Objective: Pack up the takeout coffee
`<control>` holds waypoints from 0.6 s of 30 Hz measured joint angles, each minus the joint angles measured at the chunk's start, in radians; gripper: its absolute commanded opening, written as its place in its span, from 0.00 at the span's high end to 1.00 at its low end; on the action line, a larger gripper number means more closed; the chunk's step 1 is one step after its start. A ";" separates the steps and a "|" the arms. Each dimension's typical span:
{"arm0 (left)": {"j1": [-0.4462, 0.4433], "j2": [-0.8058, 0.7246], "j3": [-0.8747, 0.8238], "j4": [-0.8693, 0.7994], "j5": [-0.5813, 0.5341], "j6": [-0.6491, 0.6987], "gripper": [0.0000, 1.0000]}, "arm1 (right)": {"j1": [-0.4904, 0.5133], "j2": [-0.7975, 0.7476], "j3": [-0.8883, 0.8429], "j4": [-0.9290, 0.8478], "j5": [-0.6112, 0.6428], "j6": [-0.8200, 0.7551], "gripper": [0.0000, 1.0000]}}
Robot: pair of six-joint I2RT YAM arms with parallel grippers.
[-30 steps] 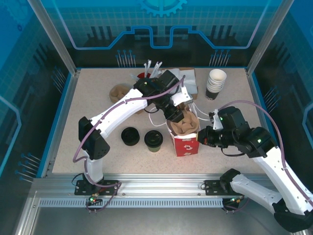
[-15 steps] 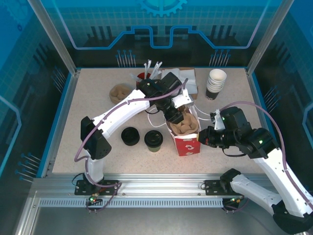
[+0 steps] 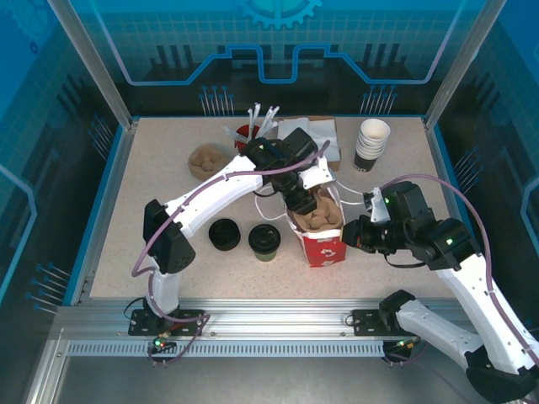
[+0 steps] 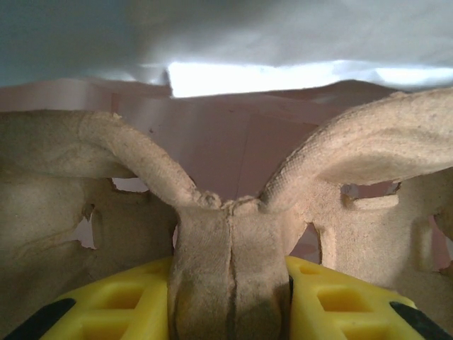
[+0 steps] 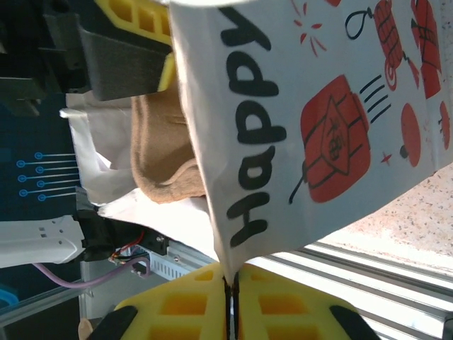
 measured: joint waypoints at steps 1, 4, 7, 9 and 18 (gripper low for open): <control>0.000 0.005 0.004 0.000 -0.002 0.002 0.63 | -0.006 0.000 0.005 -0.004 -0.006 -0.006 0.81; 0.000 0.013 0.006 0.000 -0.008 0.006 0.63 | -0.033 0.000 0.032 -0.028 -0.014 -0.028 0.72; 0.000 0.016 0.013 -0.003 -0.013 0.007 0.63 | -0.061 -0.001 0.062 -0.047 -0.017 -0.050 0.67; 0.000 0.021 0.023 -0.008 -0.015 0.007 0.63 | -0.072 -0.001 0.075 -0.053 -0.017 -0.061 0.65; 0.000 0.043 0.092 -0.046 -0.021 -0.014 0.63 | -0.086 0.016 0.064 -0.028 -0.051 -0.070 0.62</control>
